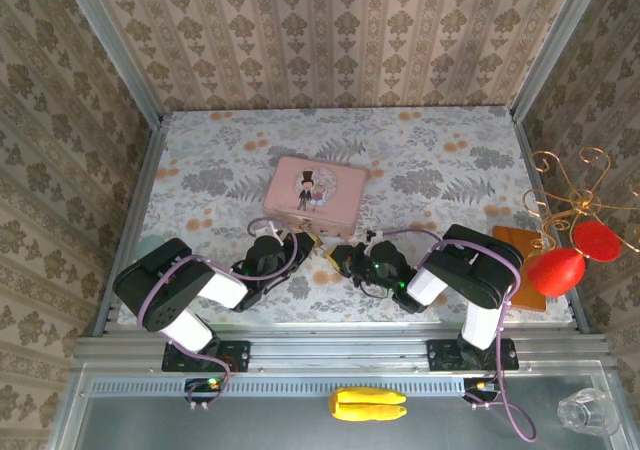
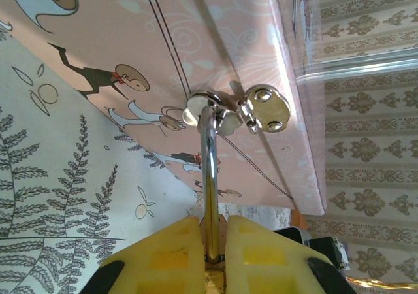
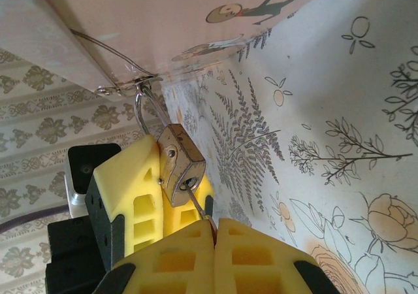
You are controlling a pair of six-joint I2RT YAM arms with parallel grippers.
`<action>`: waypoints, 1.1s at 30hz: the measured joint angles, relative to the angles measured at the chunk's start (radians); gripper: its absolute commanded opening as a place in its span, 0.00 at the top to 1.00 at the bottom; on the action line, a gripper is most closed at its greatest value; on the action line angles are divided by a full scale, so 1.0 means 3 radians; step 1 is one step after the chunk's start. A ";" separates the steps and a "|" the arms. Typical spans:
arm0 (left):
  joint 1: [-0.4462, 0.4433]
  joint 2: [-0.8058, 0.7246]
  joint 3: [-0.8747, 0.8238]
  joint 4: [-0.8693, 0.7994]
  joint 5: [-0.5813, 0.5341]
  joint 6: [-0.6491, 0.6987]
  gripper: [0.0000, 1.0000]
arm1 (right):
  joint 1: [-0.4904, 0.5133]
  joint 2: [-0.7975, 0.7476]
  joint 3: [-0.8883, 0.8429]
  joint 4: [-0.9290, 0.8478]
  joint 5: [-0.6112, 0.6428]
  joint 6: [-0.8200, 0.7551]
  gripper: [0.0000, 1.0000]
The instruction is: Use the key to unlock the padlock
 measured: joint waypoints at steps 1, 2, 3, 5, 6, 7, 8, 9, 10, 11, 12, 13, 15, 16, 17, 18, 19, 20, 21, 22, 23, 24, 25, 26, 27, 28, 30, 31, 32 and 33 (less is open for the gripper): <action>0.0000 0.0000 0.0000 0.0003 0.0009 0.0000 1.00 | 0.0001 0.0000 -0.0004 0.0000 0.0014 0.0011 1.00; 0.0000 0.0000 0.0000 0.0005 0.0015 0.0000 1.00 | 0.0005 0.0000 -0.0008 0.0000 0.0033 0.0024 1.00; 0.0000 0.0000 0.0000 0.0009 0.0022 0.0000 1.00 | 0.0014 0.0000 -0.0010 0.0003 0.0052 0.0043 1.00; 0.0000 0.0000 0.0000 0.0015 0.0043 0.0000 1.00 | 0.0024 0.0000 -0.0024 0.0020 0.0079 0.0085 1.00; 0.0000 0.0000 0.0000 0.0015 0.0048 0.0000 1.00 | 0.0028 0.0000 -0.0029 0.0023 0.0086 0.0097 1.00; 0.0000 0.0001 0.0000 0.0015 0.0056 0.0000 1.00 | 0.0029 0.0000 -0.0031 0.0023 0.0094 0.0106 1.00; 0.0001 0.0004 0.0000 0.0017 0.0058 0.0000 1.00 | 0.0031 0.0000 -0.0031 0.0025 0.0095 0.0113 1.00; 0.0003 0.0006 0.0000 0.0018 0.0062 0.0000 1.00 | 0.0029 0.0000 -0.0031 0.0028 0.0098 0.0125 1.00; 0.0003 0.0009 0.0000 0.0022 0.0066 0.0000 1.00 | 0.0029 0.0000 -0.0031 0.0034 0.0098 0.0145 1.00; 0.0003 0.0010 0.0000 0.0028 0.0069 0.0000 1.00 | 0.0029 0.0000 -0.0031 0.0043 0.0100 0.0158 1.00; 0.0003 0.0013 0.0000 0.0038 0.0070 0.0000 1.00 | 0.0031 0.0000 -0.0031 0.0047 0.0107 0.0163 1.00; 0.0003 0.0014 0.0000 0.0042 0.0070 0.0000 1.00 | 0.0029 0.0000 -0.0031 0.0048 0.0111 0.0170 1.00; 0.0003 0.0014 0.0000 0.0045 0.0070 0.0000 1.00 | 0.0031 0.0000 -0.0031 0.0050 0.0122 0.0173 1.00; 0.0003 0.0014 0.0000 0.0046 0.0070 0.0000 1.00 | 0.0031 0.0000 -0.0031 0.0050 0.0125 0.0175 1.00; 0.0003 0.0014 0.0000 0.0045 0.0070 0.0000 1.00 | 0.0031 -0.0003 -0.0031 0.0050 0.0131 0.0183 1.00; 0.0003 0.0014 0.0000 0.0046 0.0070 0.0000 1.00 | 0.0031 -0.0006 -0.0031 0.0050 0.0134 0.0187 1.00; 0.0003 0.0014 0.0001 0.0046 0.0070 0.0000 1.00 | 0.0031 -0.0011 -0.0031 0.0048 0.0135 0.0198 1.00; 0.0003 0.0014 0.0001 0.0048 0.0070 0.0000 1.00 | 0.0031 -0.0018 -0.0031 0.0046 0.0136 0.0212 1.00; 0.0003 0.0014 0.0001 0.0055 0.0070 0.0000 1.00 | 0.0034 -0.0023 -0.0031 0.0045 0.0141 0.0234 1.00; 0.0001 0.0014 0.0001 0.0067 0.0069 0.0000 1.00 | 0.0036 -0.0031 -0.0031 0.0045 0.0149 0.0248 1.00; 0.0001 0.0014 0.0001 0.0078 0.0069 0.0000 1.00 | 0.0036 -0.0038 -0.0031 0.0043 0.0151 0.0258 1.00; 0.0001 0.0014 0.0001 0.0088 0.0069 0.0000 1.00 | 0.0036 -0.0046 -0.0031 0.0043 0.0155 0.0264 1.00; 0.0001 0.0014 0.0001 0.0099 0.0069 0.0000 1.00 | 0.0036 -0.0053 -0.0031 0.0045 0.0158 0.0271 1.00; 0.0001 0.0014 0.0001 0.0113 0.0069 0.0000 1.00 | 0.0036 -0.0060 -0.0031 0.0045 0.0158 0.0273 1.00; 0.0001 0.0015 0.0001 0.0118 0.0069 0.0000 1.00 | 0.0036 -0.0062 -0.0031 0.0045 0.0158 0.0281 1.00; 0.0001 0.0017 0.0001 0.0125 0.0069 0.0000 1.00 | 0.0036 -0.0066 -0.0031 0.0045 0.0158 0.0285 1.00; 0.0000 0.0037 0.0003 0.0146 0.0070 0.0000 1.00 | 0.0036 -0.0067 -0.0031 0.0045 0.0159 0.0289 1.00; -0.0001 0.0045 0.0003 0.0153 0.0070 0.0000 1.00 | 0.0036 -0.0067 -0.0031 0.0042 0.0159 0.0298 1.00; -0.0001 0.0052 0.0003 0.0158 0.0071 0.0000 1.00 | 0.0036 -0.0067 -0.0031 0.0037 0.0159 0.0309 1.00; -0.0001 0.0056 0.0003 0.0161 0.0071 0.0000 1.00 | 0.0036 -0.0067 -0.0031 0.0034 0.0159 0.0314 1.00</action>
